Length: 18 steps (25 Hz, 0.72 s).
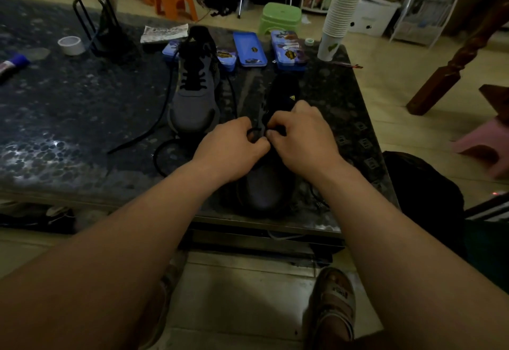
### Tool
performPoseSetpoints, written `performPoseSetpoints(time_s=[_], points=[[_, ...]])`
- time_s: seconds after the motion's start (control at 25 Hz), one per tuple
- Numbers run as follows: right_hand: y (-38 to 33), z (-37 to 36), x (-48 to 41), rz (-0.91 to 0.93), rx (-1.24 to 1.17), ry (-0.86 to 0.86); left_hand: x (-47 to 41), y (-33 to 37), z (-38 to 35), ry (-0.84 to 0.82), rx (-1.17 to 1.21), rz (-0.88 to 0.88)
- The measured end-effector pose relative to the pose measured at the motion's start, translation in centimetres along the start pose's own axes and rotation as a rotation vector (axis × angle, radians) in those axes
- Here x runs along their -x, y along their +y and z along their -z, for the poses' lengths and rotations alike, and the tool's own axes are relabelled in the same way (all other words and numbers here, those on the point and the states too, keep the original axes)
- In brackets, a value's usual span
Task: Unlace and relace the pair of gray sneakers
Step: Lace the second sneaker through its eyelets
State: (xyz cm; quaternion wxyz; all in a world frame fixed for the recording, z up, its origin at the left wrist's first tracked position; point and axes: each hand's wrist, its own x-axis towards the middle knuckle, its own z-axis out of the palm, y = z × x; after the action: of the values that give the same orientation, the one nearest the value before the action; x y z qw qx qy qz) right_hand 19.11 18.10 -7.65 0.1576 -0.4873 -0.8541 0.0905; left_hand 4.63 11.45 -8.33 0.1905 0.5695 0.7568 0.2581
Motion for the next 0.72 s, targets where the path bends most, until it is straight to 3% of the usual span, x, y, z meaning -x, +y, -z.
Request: performPoseSetpoints(time_s=[0.12,0.28,0.4,0.56,0.72], points=[[0.3,0.8,-0.1,-0.024,-0.239,-0.061,0.1,-0.2,-0.3,-0.019,0.103,0.041],[2.1,3.5,0.0,-0.350,-0.774,0.010,0.0,-0.5,-0.5,-0.010,0.095,0.077],[3.0,4.1,0.4,-0.437,-1.074,-0.005,-0.1,-0.4,-0.5,-0.026,0.068,0.076],[3.1,3.8,0.3,-0.383,-0.947,0.004,0.0,-0.3,-0.6,-0.039,0.045,0.075],[4.1,4.2,-0.2,-0.348,-0.916,0.007,1.0,-0.9,-0.4,-0.186,-0.002,0.014]])
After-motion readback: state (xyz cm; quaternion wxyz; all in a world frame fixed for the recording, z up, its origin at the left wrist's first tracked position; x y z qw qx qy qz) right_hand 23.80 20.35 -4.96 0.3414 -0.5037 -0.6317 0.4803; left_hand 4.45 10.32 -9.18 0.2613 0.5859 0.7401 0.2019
